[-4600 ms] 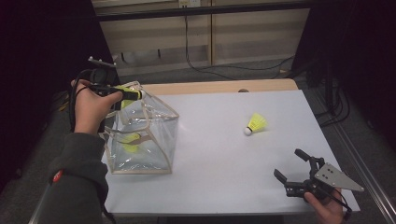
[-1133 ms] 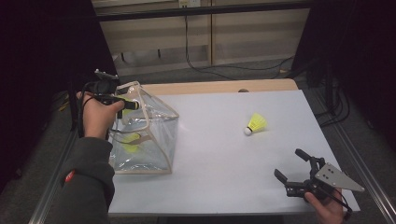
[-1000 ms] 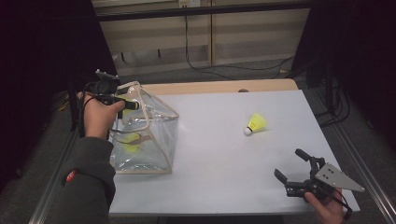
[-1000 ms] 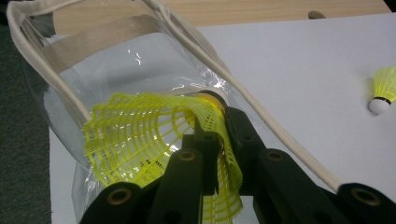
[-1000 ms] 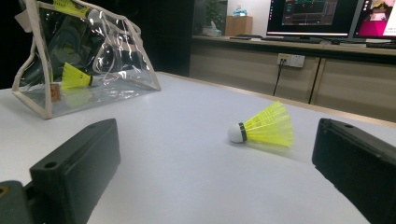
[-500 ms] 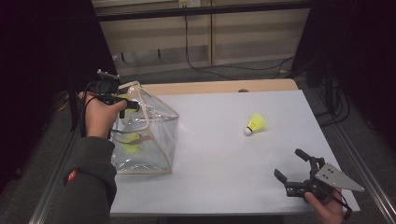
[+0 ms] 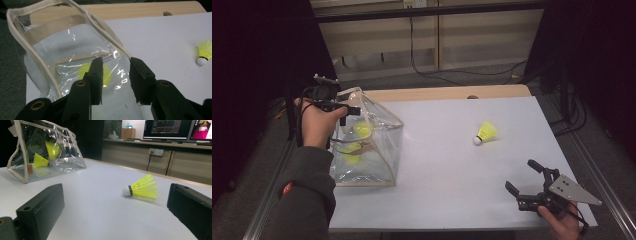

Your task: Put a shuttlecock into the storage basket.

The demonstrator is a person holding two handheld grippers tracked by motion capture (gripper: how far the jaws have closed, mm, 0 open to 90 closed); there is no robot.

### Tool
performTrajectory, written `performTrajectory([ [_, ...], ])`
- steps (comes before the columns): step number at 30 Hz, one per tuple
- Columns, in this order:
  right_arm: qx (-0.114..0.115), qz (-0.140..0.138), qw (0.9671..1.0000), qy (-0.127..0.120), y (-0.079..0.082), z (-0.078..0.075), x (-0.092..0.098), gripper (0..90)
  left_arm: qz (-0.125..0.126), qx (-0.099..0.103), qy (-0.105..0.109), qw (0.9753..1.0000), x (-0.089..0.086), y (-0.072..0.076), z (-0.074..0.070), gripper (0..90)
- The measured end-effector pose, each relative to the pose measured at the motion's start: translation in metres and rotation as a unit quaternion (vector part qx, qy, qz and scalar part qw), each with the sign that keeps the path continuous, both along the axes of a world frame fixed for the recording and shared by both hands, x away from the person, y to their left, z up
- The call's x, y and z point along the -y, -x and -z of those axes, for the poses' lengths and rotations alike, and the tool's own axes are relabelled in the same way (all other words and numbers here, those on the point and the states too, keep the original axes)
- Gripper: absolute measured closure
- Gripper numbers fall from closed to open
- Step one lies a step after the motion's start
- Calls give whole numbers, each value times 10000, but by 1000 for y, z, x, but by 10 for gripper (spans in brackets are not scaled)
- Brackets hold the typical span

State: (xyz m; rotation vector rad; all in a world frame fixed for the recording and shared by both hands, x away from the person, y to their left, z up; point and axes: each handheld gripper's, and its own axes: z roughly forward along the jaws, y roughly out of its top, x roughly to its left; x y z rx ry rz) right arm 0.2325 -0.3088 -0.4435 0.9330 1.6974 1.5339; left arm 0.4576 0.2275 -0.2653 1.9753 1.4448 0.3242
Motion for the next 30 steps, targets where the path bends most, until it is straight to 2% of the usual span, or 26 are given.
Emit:
performTrajectory([
  [10, 11, -5, 10000, -18, 0, 0, 0, 9, 91, 141, 286, 9994, 1, 2, -6, 488],
  [11, 11, -4, 10000, -18, 0, 0, 0, 9, 139, 146, 251, 9995, 0, 2, -7, 475],
  [14, 11, -1, 10000, -27, 0, 0, 0, 9, 144, 271, 371, 9988, 2, 3, -10, 432],
  [18, 7, -7, 10000, -20, 0, 0, 0, 9, 204, 336, 436, 9983, 5, 4, -12, 374],
  [21, 7, -7, 10000, -22, 0, 0, 0, 9, 230, 398, 577, 9973, 9, 4, -14, 336],
  [27, 11, -4, 10000, -24, 0, -1, 0, 9, 320, 398, 606, 9969, 18, 6, -19, 263],
  [30, 17, -4, 10000, -20, 0, -1, 0, 9, 330, 420, 749, 9958, 23, 7, -20, 236],
])
